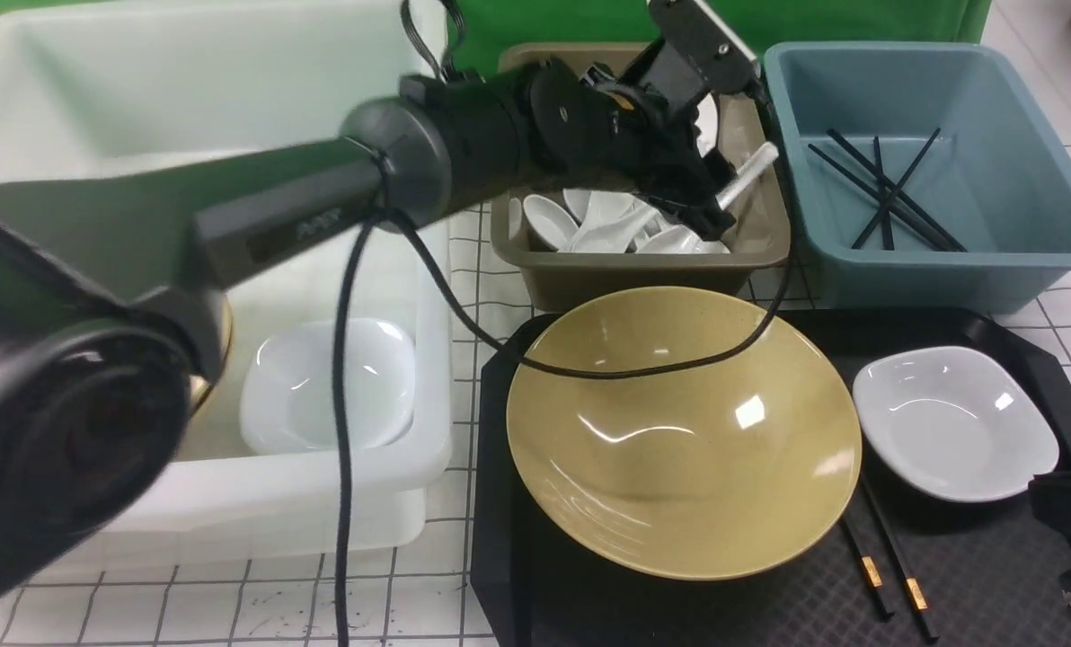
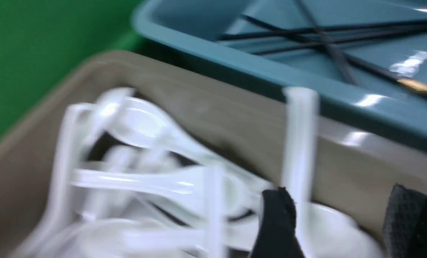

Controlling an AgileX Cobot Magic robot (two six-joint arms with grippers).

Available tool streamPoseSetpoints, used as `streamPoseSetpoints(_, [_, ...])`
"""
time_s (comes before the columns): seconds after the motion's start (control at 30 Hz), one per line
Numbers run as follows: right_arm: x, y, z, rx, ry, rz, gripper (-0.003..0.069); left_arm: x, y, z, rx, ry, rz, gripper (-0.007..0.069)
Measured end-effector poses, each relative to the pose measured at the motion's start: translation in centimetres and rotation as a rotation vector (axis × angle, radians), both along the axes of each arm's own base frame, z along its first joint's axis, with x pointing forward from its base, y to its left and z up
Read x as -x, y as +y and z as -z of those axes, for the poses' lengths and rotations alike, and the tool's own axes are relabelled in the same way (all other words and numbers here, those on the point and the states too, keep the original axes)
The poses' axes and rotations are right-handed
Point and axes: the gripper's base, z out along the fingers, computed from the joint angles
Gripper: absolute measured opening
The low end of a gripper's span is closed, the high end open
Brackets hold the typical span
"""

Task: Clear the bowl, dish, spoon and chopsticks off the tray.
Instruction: Use the left arm to put the soup spoon into the small storage box in the middle, then use the left arm to grab the yellow noodle bowl on the left

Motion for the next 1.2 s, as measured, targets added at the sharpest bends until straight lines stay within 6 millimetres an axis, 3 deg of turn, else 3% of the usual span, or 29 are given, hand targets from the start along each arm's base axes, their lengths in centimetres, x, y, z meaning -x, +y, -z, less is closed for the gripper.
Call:
streamPoseSetpoints(0.1, [0.0, 0.0, 0.0, 0.0, 0.0, 0.0, 0.0037, 1.7, 0.3, -1.1, -0.017, 0.129, 0.037, 0.0355])
streamPoseSetpoints(0.13, [0.0, 0.0, 0.0, 0.0, 0.0, 0.0, 0.0037, 3.3, 0.7, -2.1, -0.063, 0.226, 0.064, 0.0354])
streamPoseSetpoints(0.23, [0.0, 0.0, 0.0, -0.004, 0.001, 0.001, 0.0037, 5.7, 1.6, -2.2, -0.228, 0.402, 0.026, 0.0356])
streamPoseSetpoints(0.47, [0.0, 0.1, 0.0, -0.029, 0.005, 0.006, 0.0037, 4.4, 3.0, 0.3, -0.393, 0.449, -0.261, 0.0451])
streamPoseSetpoints(0.53, [0.0, 0.2, 0.0, -0.03, 0.005, 0.005, 0.0037, 4.2, 3.0, 0.9, -0.407, 0.455, -0.27, 0.0462])
streamPoseSetpoints(0.77, [0.0, 0.2, 0.0, -0.032, 0.006, 0.006, 0.0037, 3.9, 2.1, 6.2, -0.477, 0.621, -0.249, 0.0479])
streamPoseSetpoints(0.93, [0.0, 0.2, 0.0, -0.032, 0.006, 0.006, 0.0037, 4.2, 1.8, 7.4, -0.512, 0.659, -0.172, 0.0326])
streamPoseSetpoints(1.03, [0.0, 0.2, 0.0, -0.032, 0.006, 0.006, 0.0037, 4.7, 1.6, 4.8, -0.479, 0.66, -0.122, 0.0135])
streamPoseSetpoints(1.13, [0.0, 0.2, 0.0, -0.032, 0.006, 0.006, 0.0037, 5.2, 1.8, 2.5, -0.478, 0.627, -0.094, 0.0043])
streamPoseSetpoints(1.2, [0.0, 0.2, 0.0, -0.032, 0.006, 0.006, 0.0037, 5.6, 2.2, -0.2, -0.454, 0.563, -0.085, 0.001])
